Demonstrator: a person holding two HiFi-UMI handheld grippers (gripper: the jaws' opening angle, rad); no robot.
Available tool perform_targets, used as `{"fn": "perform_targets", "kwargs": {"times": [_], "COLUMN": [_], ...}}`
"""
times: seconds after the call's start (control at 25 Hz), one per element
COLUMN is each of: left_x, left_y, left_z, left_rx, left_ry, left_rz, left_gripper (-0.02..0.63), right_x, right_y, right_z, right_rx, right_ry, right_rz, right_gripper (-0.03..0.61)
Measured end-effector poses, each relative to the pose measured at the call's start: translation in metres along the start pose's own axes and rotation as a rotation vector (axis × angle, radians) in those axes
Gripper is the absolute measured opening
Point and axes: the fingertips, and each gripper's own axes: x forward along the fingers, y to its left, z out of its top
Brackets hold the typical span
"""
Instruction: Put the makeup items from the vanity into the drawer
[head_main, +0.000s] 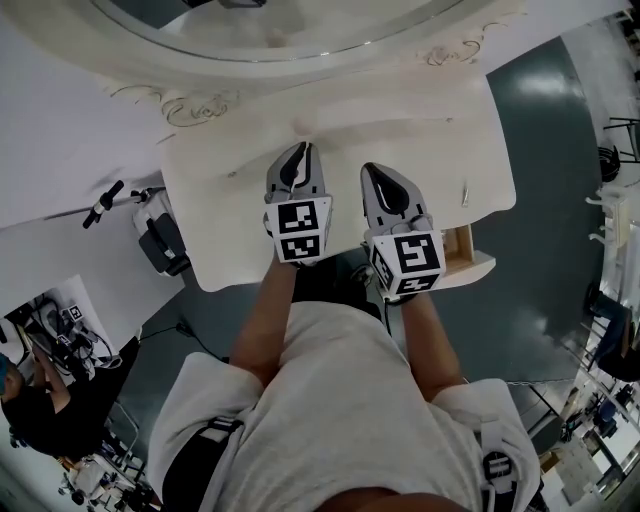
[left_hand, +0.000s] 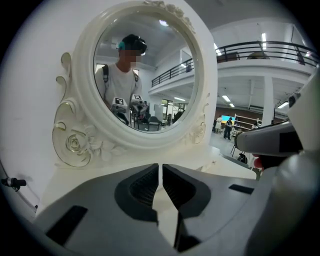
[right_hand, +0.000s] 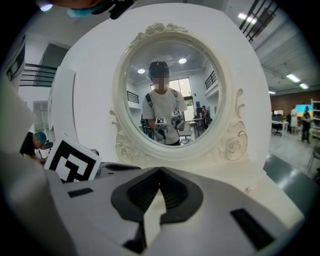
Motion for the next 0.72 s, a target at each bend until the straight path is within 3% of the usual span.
{"fn": "perform_targets", "kwargs": {"times": [0.24, 0.36, 0.72], "left_x": [0.028, 0.039, 0.061], "left_y": [0.011, 0.016, 0.027], "left_z": [-0.012, -0.018, -0.030], "left_rx": [0.005, 0.007, 0.009], "left_ry": [0.060, 0.094, 0.154], "left_rz": [0.002, -0.004, 0.007], "left_gripper": [0.020, 0.127, 0.147], "right_x": [0.018, 0.023, 0.028], "right_y": [-0.013, -0.021, -0.037], "right_z": [-0.004, -0.004, -0.005], "right_rx": [0.016, 0.025, 0.034], "right_ry": [0.020, 0.026, 0.041], "right_rz": [-0.018, -0.035, -0.066], "right_gripper": [0.014, 0.014, 0.014]}}
